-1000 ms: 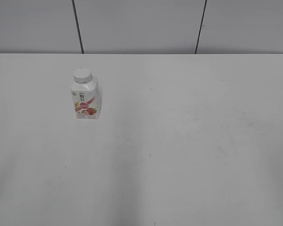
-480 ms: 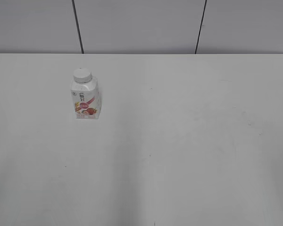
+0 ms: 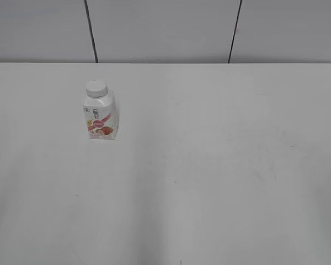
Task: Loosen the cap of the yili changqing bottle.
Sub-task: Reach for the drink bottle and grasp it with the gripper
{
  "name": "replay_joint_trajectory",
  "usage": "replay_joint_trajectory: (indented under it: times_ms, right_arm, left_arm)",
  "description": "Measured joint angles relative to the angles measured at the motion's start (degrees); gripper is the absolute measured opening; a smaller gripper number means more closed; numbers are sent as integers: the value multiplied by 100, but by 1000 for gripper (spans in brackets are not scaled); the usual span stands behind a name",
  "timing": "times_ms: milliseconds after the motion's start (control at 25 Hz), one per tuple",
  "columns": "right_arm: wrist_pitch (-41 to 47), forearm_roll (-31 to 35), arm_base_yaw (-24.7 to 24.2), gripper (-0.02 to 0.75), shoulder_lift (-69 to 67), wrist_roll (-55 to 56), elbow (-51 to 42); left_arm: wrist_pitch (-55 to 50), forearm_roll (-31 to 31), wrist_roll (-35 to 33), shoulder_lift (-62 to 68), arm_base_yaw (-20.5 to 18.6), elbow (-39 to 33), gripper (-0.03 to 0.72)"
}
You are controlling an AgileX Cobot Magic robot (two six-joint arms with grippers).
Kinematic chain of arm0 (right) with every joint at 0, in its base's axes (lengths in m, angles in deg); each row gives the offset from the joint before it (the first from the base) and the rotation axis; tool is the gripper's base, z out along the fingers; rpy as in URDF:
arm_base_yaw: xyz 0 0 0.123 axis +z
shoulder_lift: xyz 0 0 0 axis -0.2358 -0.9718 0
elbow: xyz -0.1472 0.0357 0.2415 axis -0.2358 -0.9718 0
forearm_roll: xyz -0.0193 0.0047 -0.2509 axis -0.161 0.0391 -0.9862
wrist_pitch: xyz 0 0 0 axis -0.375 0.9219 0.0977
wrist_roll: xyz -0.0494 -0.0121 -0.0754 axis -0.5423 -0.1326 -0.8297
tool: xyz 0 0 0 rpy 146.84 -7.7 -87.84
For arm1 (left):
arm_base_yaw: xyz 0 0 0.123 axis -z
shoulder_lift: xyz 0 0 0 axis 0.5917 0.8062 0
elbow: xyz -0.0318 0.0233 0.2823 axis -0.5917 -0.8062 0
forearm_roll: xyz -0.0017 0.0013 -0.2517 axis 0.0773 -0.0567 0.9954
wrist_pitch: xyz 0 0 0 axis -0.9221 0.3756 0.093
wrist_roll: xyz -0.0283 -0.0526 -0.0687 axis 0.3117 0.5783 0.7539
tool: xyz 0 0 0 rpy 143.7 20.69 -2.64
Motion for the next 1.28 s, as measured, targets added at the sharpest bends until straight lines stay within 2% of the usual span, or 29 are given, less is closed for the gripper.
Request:
replay_joint_trajectory:
  times_ms: [240,440,800,880,1120,1200,1280]
  right_arm:
    - [0,0,0,545,0,0,0]
    - [0,0,0,545,0,0,0]
    - [0,0,0,545,0,0,0]
    - [0,0,0,545,0,0,0]
    - [0,2,0,545,0,0,0]
    - [0,2,0,545,0,0,0]
    - [0,2,0,545,0,0,0]
  left_arm:
    - [1189,-6,-306,800,0,103,471]
    - [2966,-212,-394,1634,85,65,471]
    - [6314,-991,-408,3890,102,-852,471]
    - [7002,-1173,-193,4499,102,-989,471]
    - [8709,-2584,1134,6525,102,-1039,471]
    - [9279,-3120,1289,7058,14,-1039,471]
    - [9727,-3958,1349,7635,-183,-1039,471]
